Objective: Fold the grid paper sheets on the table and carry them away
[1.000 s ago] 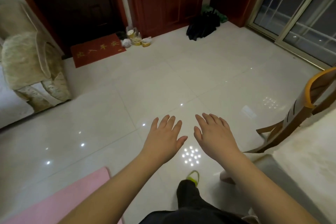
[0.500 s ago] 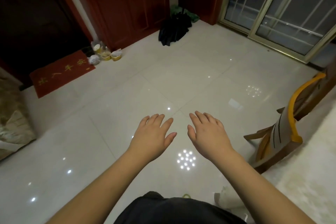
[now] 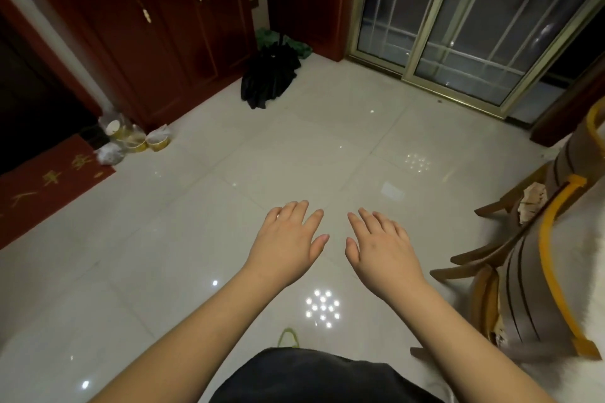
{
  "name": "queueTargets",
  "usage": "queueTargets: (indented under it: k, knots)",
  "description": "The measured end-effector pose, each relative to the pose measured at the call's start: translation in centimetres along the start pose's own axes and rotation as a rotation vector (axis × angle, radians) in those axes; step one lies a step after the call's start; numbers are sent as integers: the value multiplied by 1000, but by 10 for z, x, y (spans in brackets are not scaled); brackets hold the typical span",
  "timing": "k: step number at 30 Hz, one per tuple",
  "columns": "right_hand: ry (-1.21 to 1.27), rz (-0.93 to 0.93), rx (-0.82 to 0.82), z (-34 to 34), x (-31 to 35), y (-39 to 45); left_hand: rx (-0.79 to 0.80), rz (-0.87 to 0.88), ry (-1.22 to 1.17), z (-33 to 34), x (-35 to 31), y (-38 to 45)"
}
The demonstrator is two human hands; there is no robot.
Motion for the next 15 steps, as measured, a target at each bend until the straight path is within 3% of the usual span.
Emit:
queueTargets:
  k: [7,15]
  knots:
    - [49,125,6,-4,-40,55,31,170,-18,7,9,94]
    - [122,282,15,3,-131,130,82,331,-41,46,-35,225]
Point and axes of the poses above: each hand's wrist, its own y-axis towards the middle knuckle, its own z-axis out of the palm, x = y × z, the point moved 5 cm from there along y, towards the middle knuckle, and after that the axes turned 13 degrees about -y, right-handed, at the moved point
